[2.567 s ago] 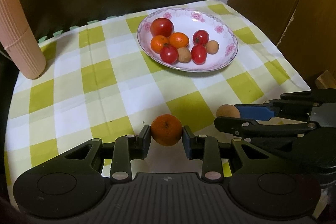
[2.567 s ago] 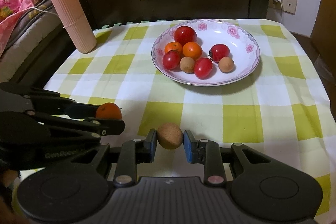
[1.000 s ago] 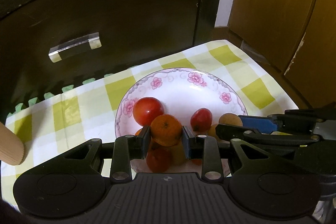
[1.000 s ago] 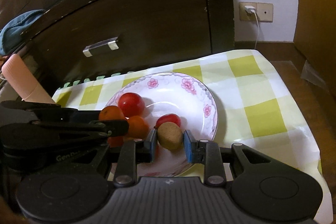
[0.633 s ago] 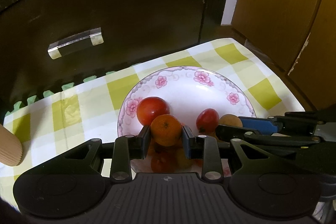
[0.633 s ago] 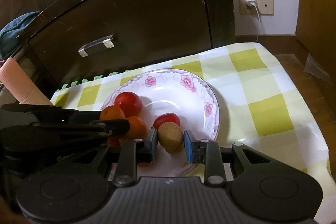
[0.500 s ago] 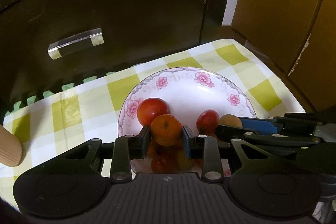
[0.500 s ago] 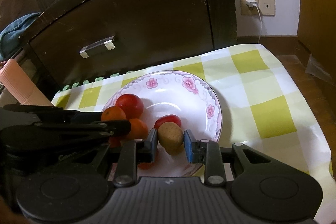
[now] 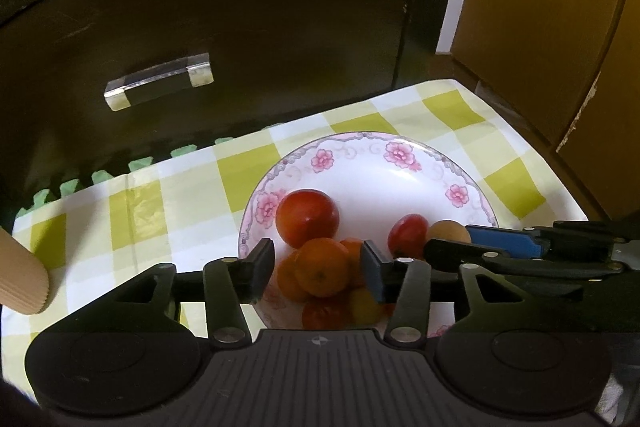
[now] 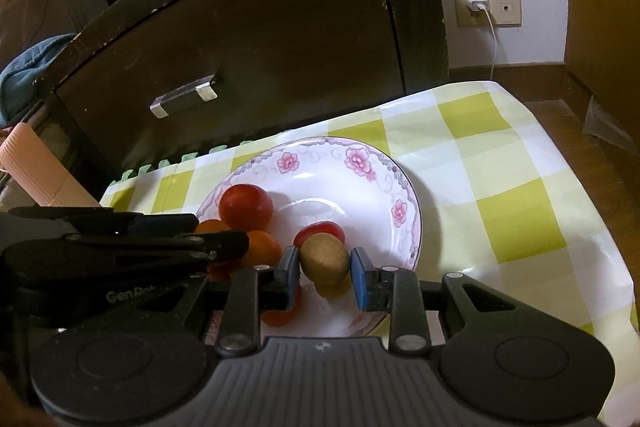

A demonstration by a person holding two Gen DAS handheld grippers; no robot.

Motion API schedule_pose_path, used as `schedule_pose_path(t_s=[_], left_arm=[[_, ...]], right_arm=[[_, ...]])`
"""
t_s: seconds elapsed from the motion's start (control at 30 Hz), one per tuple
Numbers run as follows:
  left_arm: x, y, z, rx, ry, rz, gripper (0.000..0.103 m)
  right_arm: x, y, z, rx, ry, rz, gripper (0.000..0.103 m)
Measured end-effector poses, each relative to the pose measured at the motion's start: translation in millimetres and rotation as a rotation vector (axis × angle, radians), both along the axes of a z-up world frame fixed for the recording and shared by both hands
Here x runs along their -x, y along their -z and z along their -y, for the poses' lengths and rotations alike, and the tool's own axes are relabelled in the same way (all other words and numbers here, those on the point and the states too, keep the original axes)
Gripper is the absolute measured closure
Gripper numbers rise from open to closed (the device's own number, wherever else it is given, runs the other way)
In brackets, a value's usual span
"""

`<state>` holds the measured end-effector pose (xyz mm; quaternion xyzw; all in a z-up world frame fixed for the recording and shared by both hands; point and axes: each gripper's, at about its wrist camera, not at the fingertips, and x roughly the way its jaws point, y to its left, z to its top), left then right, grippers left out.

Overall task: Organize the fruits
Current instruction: 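Open both tools to release the fruits into the bowl and withdraw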

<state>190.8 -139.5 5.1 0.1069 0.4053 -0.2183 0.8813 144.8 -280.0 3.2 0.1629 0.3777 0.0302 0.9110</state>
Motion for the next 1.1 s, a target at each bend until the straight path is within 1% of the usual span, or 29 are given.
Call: schedule_pose_path(t_s=[0.23,0.4,0.57,0.8,0.9,1.0,1.1], left_arm=[[0,-5,-8,0.006,-0.017,0.01,0.039],[1,-8,-13,0.008,-0.025,0.011,0.036],[5,-9,-18,0.013,-0.036,0.008,0.032],[11,-13,-27,0.016,-0.056,0.011,0.027],[14,-14,-30,0.012,-0.065,0.011,0.025],[20,-15,-35,0.009,-0.08,0.016,0.019],[28,-18,-41,0.013,-0.102,0.025,0.018]], right_arm=[[0,-2,1,-0.01,0.004,0.001,0.072],[1,-6,-1,-0.018,0.003,0.007,0.071],[6,-9,-1,-0.006,0.01,0.004,0.07],[17,-12,1,-0.001,0.026,-0.011,0.07],[23,-16,0,-0.002,0.029,-0.006,0.07],[31,-21,-3,0.006,0.027,0.004,0.07],[41,-26,-8,0.016,0.027,0.013,0.07]])
